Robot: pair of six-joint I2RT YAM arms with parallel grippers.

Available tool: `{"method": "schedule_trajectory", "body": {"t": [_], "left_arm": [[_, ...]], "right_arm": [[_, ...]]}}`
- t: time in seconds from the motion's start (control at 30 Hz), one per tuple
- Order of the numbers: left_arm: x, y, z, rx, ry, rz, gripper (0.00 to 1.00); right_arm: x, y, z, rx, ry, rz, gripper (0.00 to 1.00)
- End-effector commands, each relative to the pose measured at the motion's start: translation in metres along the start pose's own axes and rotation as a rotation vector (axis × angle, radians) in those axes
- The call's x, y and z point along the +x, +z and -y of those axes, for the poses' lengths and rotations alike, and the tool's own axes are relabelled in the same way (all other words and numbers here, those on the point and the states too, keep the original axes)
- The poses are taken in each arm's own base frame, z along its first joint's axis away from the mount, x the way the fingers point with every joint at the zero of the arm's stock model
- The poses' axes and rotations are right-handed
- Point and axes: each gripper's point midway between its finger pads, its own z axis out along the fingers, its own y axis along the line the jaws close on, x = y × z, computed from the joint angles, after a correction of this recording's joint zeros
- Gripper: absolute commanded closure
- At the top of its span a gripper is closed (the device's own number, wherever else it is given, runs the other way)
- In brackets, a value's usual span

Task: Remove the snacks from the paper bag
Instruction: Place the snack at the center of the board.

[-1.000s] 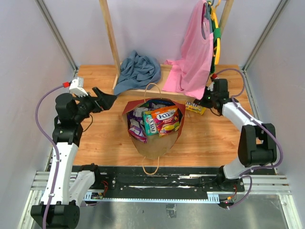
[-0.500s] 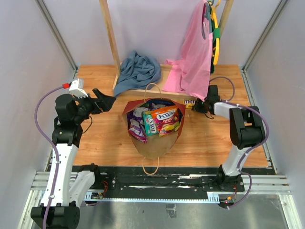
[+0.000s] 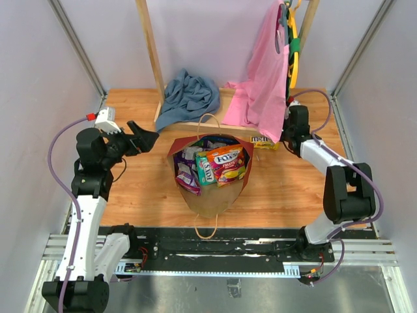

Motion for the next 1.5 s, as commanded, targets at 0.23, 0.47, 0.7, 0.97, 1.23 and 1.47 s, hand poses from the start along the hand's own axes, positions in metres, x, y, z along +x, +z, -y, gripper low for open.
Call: {"method": "schedule_trajectory", "body": {"t": [0.23,0.47,0.7,0.97,1.23,1.47], "left_arm": [[-0.004,-0.004,0.004,0.007,0.034,0.006,0.00],[-0.004,-0.003,0.004,0.009,0.032,0.003,0.00],[-0.005,-0.002,0.007,0.024,0.029,0.004,0.00],[-0.034,-0.008,0.044,0.165,0.067,0.050,0.00],[-0.035,-0.038,0.139,0.655,0.215,0.045,0.00],[-0.005,0.005,0.168,0.651,0.268,-0.067,0.00]], "right_arm": [[0.026,0.039,0.041,0.102,0.005,-0.060,0.99],[0.052,0.051,0.054,0.123,0.028,-0.119,0.99],[0.044,0.046,0.057,0.132,0.013,-0.104,0.99],[-0.003,0.010,0.020,0.037,-0.004,0.020,0.81],[-0.003,-0.038,0.008,0.033,0.076,0.098,0.26],[0.035,-0.076,0.009,0.008,0.157,0.152,0.23]]}}
